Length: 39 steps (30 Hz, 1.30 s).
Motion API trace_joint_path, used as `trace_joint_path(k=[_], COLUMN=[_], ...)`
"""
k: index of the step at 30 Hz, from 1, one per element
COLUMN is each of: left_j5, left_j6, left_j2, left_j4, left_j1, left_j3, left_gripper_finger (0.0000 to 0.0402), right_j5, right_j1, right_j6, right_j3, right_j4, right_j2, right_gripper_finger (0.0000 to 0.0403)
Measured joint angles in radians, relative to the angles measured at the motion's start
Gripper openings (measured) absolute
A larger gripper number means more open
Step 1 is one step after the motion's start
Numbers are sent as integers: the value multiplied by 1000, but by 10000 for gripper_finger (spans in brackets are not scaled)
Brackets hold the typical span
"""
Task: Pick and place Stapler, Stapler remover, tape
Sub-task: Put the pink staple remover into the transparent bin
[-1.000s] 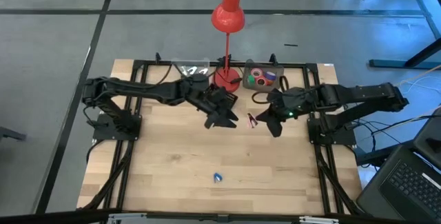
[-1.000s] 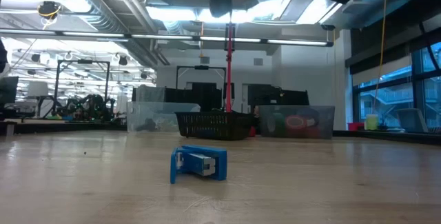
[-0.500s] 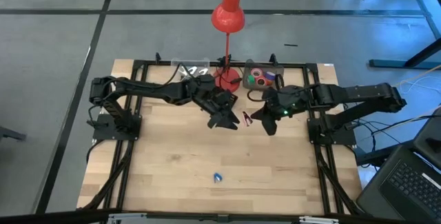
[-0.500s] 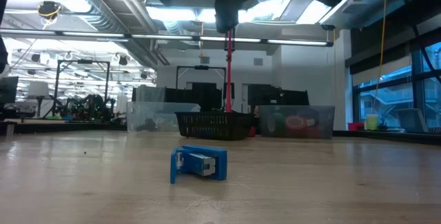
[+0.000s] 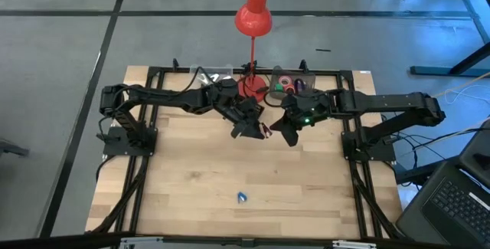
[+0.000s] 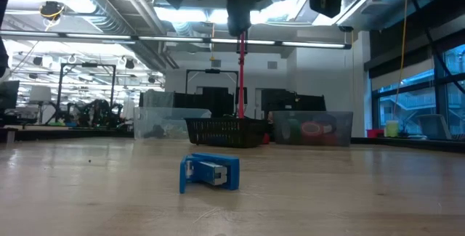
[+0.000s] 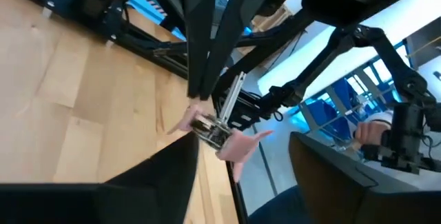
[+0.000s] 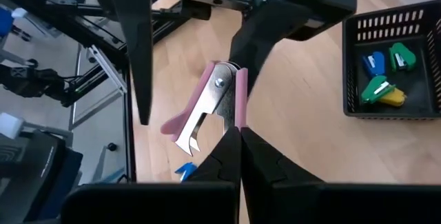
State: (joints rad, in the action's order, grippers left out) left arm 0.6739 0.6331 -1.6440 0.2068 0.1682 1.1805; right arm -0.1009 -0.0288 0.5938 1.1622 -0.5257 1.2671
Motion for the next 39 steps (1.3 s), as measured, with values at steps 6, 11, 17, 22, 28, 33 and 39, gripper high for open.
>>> trace_joint_path(k=[6,11,17,22,28,33,39], left_j5=[29,66,74,99,111,-103,-501], left_j6=[-41,-67,-94,-96,-99,-265,-392], left_j2=[0,-1,-1,-1,11,140,277], left_j4=[-2,-5,-4,7,-30,-485,-950], left_j1=[-2,6,5,19,48,163,397], left_j3=[0,0,0,0,0,0,0], left_gripper_finger=[88,10,4,4,3,3,3], right_j5=[0,0,-10,-61,-77,-66,-14], right_j1=[1,1,1,26,89,117,120], right_j6=[-2,-5,-8,-3,25,30,6], right_j3=[0,0,0,0,-1,-1,-1], right_j4=[2,12,27,-70,-254,-463,-533], right_j2=[0,0,-1,-29,-88,-136,-166], right_gripper_finger=[0,0,11,57,109,114,106])
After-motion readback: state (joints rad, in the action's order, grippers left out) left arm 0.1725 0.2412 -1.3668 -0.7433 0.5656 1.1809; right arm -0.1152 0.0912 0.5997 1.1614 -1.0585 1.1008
